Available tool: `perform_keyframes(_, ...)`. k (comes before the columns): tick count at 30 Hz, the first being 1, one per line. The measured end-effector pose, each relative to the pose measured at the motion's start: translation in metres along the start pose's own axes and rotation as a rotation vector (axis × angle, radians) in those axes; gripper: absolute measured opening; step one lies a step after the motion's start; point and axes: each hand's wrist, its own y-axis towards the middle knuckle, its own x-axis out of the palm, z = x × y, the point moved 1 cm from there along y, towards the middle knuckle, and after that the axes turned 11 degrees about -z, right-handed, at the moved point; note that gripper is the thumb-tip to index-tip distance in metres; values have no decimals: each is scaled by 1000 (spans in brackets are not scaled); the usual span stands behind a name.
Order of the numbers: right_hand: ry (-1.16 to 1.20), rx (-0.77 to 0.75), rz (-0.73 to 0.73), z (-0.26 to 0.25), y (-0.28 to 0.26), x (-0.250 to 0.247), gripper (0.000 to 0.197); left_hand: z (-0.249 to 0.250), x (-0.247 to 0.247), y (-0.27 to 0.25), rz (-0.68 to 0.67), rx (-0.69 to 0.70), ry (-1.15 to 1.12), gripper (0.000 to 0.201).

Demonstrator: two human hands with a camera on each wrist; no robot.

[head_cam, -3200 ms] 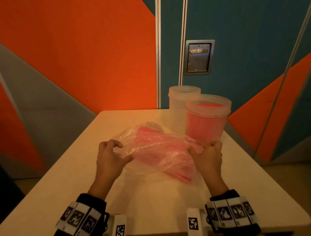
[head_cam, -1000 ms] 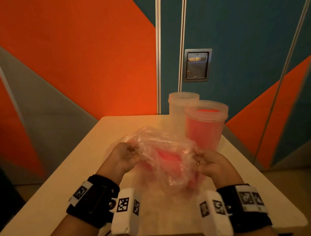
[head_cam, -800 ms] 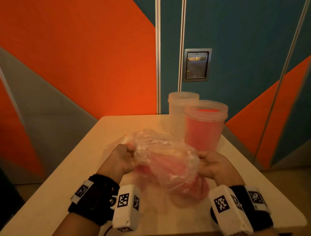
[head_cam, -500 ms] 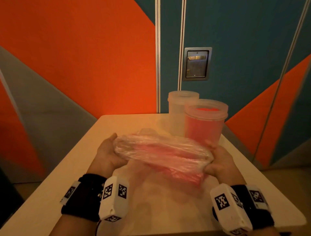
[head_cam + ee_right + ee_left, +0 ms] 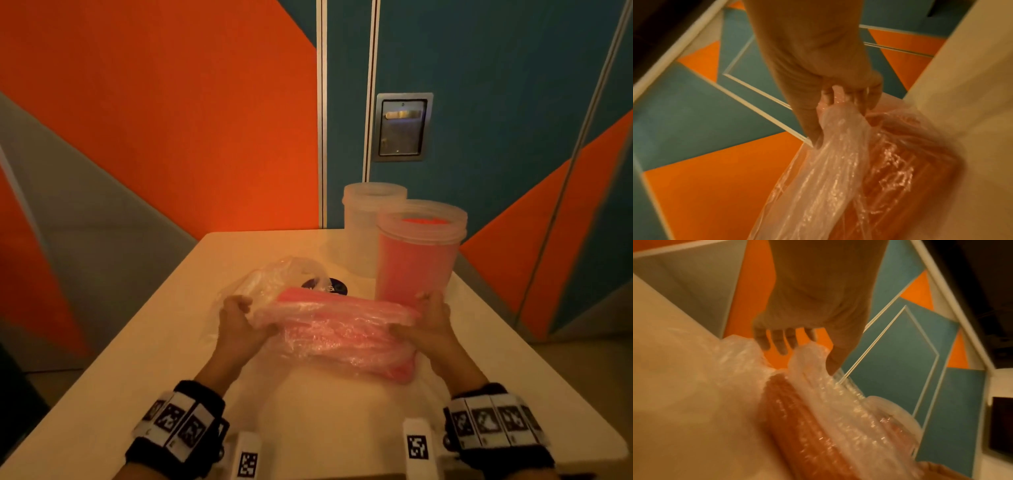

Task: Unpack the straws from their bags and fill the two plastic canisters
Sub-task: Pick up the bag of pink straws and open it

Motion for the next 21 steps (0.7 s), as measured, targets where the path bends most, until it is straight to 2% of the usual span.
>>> perform_keyframes(1, -111, 11, 92, -2, 0, -1, 63, 7, -1, 1, 51, 115, 45, 51)
perform_keyframes(3, -262, 18, 181, -3, 0, 0, 50, 21, -3, 1, 15, 257, 239, 35)
perform_keyframes(5, -323, -55, 159, -4, -4, 6, 29, 30, 1, 0, -124, 291, 588, 25)
perform_keyframes(6, -363, -104, 139, -3, -5, 10, 27, 31, 5, 1, -187, 262, 714, 20)
perform_keyframes(7, -399, -143, 110, -2, -7, 14, 35, 30, 8, 3, -227, 234, 785, 20)
perform_keyframes(9, -455, -157, 57, -3, -9, 21, 42, 28, 11, 7, -246, 149, 792, 25)
perform_keyframes(11, -587, -89, 29, -4, -11, 25, 20, 30, 14, 8, -222, 157, 857, 28)
perform_keyframes(12, -657, -33, 19, -5, -12, 28, 11, 31, 16, 6, -217, 189, 919, 31)
perform_keyframes(13, -712, 14, 11, -5, -13, 30, 15, 31, 18, 5, -197, 251, 945, 31)
perform_keyframes(15, -759, 57, 55, -4, -14, 37, 33, 33, 21, 1, -135, 422, 844, 21)
perform_keyframes(17, -817, 30, 126, -5, -15, 44, 40, 34, 20, 1, -91, 566, 738, 21)
perform_keyframes(19, -868, -36, 131, -5, -14, 48, 34, 37, 16, 2, 4, 667, 708, 27)
perform_keyframes(21, -941, -82, 88, -5, -14, 48, 27, 43, 13, 2, 143, 676, 764, 33)
